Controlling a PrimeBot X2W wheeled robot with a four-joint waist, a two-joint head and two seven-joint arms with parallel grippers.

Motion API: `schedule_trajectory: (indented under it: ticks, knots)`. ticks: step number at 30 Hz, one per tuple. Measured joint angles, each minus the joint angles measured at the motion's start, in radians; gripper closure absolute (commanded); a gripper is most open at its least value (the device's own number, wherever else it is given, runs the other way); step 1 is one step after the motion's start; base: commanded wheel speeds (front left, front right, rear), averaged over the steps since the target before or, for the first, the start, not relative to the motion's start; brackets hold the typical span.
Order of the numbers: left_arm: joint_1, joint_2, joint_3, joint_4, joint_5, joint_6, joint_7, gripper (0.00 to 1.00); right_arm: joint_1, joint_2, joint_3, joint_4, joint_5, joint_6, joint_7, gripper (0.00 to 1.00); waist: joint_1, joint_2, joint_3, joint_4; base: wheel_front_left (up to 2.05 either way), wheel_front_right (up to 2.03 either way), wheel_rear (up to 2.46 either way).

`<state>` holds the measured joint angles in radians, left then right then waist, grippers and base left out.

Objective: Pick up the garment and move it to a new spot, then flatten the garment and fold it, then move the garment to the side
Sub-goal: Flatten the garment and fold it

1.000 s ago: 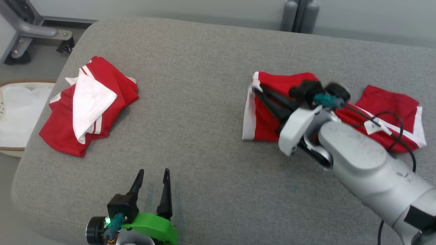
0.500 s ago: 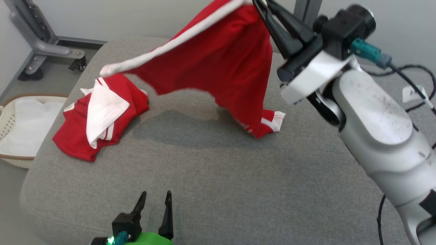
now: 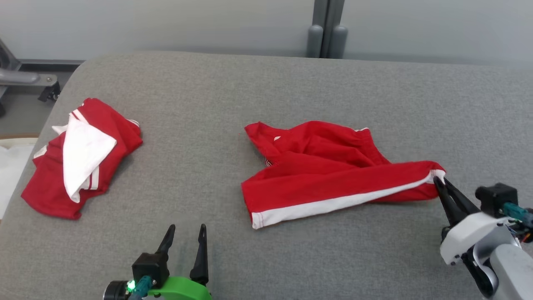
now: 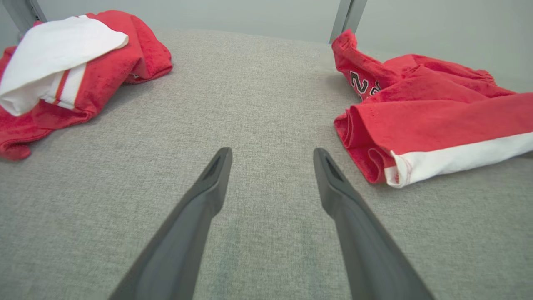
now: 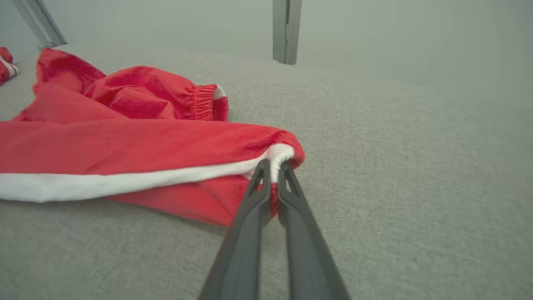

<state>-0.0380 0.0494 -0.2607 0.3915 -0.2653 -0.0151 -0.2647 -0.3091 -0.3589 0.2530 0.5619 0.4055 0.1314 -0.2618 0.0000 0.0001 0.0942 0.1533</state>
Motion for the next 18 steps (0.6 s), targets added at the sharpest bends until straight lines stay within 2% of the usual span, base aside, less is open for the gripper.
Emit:
schedule_trajectory:
  ticks: [1, 2, 3, 4, 5, 6, 11, 16, 18]
  knots:
    - [-0.002, 0.0, -0.001, -0.002, 0.002, -0.001, 0.0, 0.0, 0.023, 0.006, -0.032, 0.007, -0.014, 0.0, 0.0, 0.96, 0.0, 0.0, 0.002, -0.009, 0.0, 0.0, 0.0]
    - [-0.005, 0.0, -0.003, -0.003, 0.002, -0.001, 0.0, 0.0, 0.041, 0.016, -0.062, 0.011, -0.023, 0.0, 0.0, 0.8, 0.0, 0.0, 0.003, -0.018, 0.0, 0.0, 0.0]
    - [-0.007, 0.0, -0.006, -0.004, 0.002, -0.001, 0.0, 0.0, 0.055, 0.025, -0.086, 0.014, -0.031, 0.0, 0.0, 0.78, 0.0, 0.0, 0.003, -0.025, 0.0, 0.0, 0.0]
    - [-0.008, 0.0, -0.008, -0.006, 0.002, -0.001, 0.0, 0.0, 0.068, 0.034, -0.107, 0.019, -0.046, 0.0, 0.0, 0.7, 0.0, 0.0, 0.004, -0.033, 0.0, 0.0, 0.0]
    - [-0.009, 0.0, -0.01, -0.007, 0.002, -0.001, 0.0, 0.0, 0.08, 0.042, -0.125, 0.024, -0.062, 0.0, 0.0, 0.56, 0.0, 0.0, 0.004, -0.041, 0.0, 0.0, 0.0]
    - [-0.009, 0.0, -0.013, -0.009, 0.002, -0.001, 0.0, 0.0, 0.09, 0.052, -0.144, 0.027, -0.073, 0.0, 0.0, 0.0, 0.0, 0.0, 0.003, -0.047, 0.0, 0.0, 0.0]
    - [-0.01, 0.0, -0.016, -0.015, 0.002, 0.001, 0.0, 0.0, 0.107, 0.104, -0.244, -0.028, -0.174, 0.0, 0.0, 0.0, 0.0, 0.0, 0.001, -0.078, 0.0, 0.0, 0.0]
    - [-0.014, 0.0, -0.028, -0.028, 0.002, -0.006, 0.0, 0.0, 0.117, 0.172, -0.321, -0.178, -0.278, 0.0, 0.0, 0.0, 0.0, 0.0, 0.001, -0.096, 0.0, 0.0, 0.0]
    - [-0.015, 0.0, -0.041, -0.034, -0.007, -0.022, 0.0, 0.0, 0.125, 0.2, -0.331, -0.226, -0.309, 0.0, 0.0, 0.0, 0.0, 0.0, 0.0, -0.099, 0.0, 0.0, 0.0]
